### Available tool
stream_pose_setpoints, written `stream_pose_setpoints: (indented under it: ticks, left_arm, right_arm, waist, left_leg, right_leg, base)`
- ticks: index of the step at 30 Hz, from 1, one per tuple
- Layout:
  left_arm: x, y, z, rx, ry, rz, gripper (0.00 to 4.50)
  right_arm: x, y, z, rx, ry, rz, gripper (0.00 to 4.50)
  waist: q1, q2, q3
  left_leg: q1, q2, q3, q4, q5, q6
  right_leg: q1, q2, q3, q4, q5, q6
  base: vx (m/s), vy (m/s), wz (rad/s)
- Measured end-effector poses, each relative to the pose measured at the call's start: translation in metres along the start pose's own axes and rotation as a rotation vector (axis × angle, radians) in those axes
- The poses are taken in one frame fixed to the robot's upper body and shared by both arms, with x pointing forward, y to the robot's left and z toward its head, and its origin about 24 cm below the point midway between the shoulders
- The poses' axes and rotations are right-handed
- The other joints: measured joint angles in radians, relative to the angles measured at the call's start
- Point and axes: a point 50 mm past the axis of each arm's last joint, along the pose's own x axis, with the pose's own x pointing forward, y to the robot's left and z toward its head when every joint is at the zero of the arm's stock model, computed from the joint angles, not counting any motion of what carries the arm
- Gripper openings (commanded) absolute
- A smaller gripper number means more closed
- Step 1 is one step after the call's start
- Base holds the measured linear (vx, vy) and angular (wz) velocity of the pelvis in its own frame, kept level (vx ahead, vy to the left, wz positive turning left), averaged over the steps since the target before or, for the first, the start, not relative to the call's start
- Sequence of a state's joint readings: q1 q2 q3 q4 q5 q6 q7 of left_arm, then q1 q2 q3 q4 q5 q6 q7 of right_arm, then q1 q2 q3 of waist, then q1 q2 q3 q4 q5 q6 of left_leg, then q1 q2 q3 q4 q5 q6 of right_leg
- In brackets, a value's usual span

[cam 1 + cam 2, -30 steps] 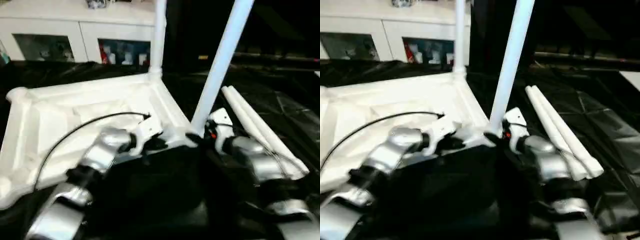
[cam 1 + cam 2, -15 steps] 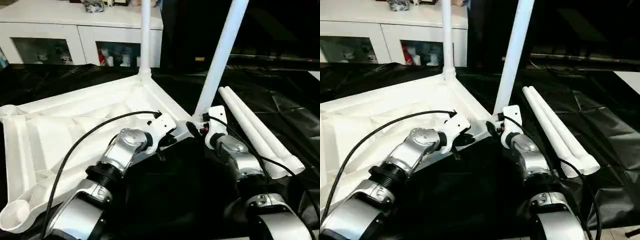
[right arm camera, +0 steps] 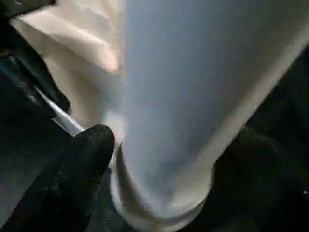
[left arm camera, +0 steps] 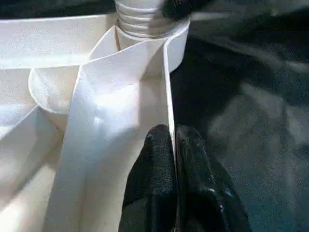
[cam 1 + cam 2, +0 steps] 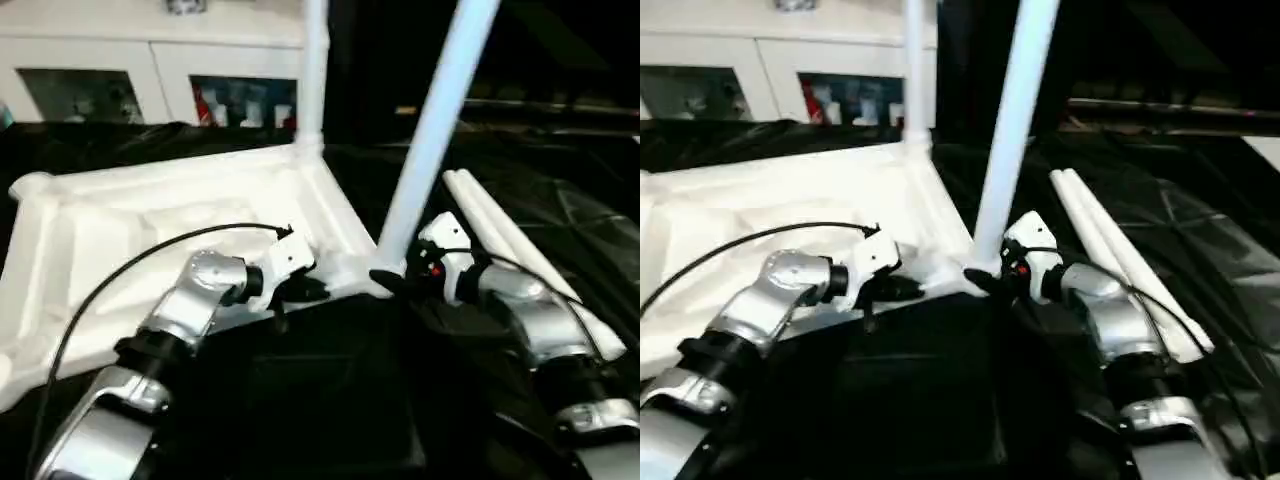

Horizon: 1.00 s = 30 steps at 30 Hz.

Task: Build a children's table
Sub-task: Rotate leg to tighten

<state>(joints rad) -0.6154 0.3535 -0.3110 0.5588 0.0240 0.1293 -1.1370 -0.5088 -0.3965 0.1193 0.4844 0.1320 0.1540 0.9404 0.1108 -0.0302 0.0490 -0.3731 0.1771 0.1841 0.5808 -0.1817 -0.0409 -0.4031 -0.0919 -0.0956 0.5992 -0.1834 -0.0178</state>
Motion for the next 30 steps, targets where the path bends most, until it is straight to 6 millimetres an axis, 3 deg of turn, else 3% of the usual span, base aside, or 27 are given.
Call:
stream_pose_setpoints:
  ticks: [6, 14, 23, 24, 30]
  left_arm:
    - [-0.003, -0.005, -0.002, -0.003, 0.007, -0.051, 0.0]
    - [-0.001, -0.006, -0.004, -0.008, 0.011, -0.056, 0.0]
    - [-0.002, -0.007, -0.004, -0.006, 0.012, -0.057, 0.0]
    - [-0.002, -0.007, -0.004, -0.006, 0.012, -0.057, 0.0]
    - [-0.002, -0.007, -0.004, -0.006, 0.012, -0.058, 0.0]
  right_arm:
    - [-0.003, 0.008, -0.007, 0.008, 0.034, 0.105, 3.99]
    - [-0.002, 0.013, -0.013, 0.013, 0.065, 0.143, 3.99]
    - [-0.003, 0.012, -0.013, 0.019, 0.067, 0.142, 3.36]
    - [-0.003, 0.011, -0.013, 0.019, 0.067, 0.142, 3.05]
    - [-0.003, 0.011, -0.014, 0.021, 0.069, 0.139, 2.78]
  waist:
    - [0.007, 0.0, 0.0]
    - [0.004, -0.001, 0.001]
    - [0.005, -0.001, 0.001]
    - [0.005, -0.001, 0.001]
    - [0.005, -0.001, 0.001]
  left_leg:
    - [-0.001, 0.001, 0.0, 0.009, -0.004, 0.0]
    - [0.002, 0.003, 0.0, 0.01, -0.003, -0.01]
    - [0.002, 0.003, 0.0, 0.01, -0.003, -0.01]
    - [0.002, 0.003, 0.0, 0.01, -0.003, -0.01]
    - [0.002, 0.003, 0.0, 0.01, -0.002, -0.01]
  right_leg:
    - [-0.001, -0.001, 0.001, 0.008, -0.005, -0.006]
    - [0.002, -0.001, 0.001, 0.012, -0.003, -0.003]
    - [0.002, -0.001, 0.001, 0.012, -0.002, -0.002]
    - [0.002, -0.001, 0.001, 0.012, -0.002, -0.002]
    - [0.002, -0.001, 0.001, 0.012, -0.002, -0.002]
  base:
    - [0.0, 0.0, 0.0]
    - [0.0, 0.0, 0.0]
    - [0.0, 0.0, 0.0]
    - [0.0, 0.0, 0.0]
    - [0.0, 0.0, 0.0]
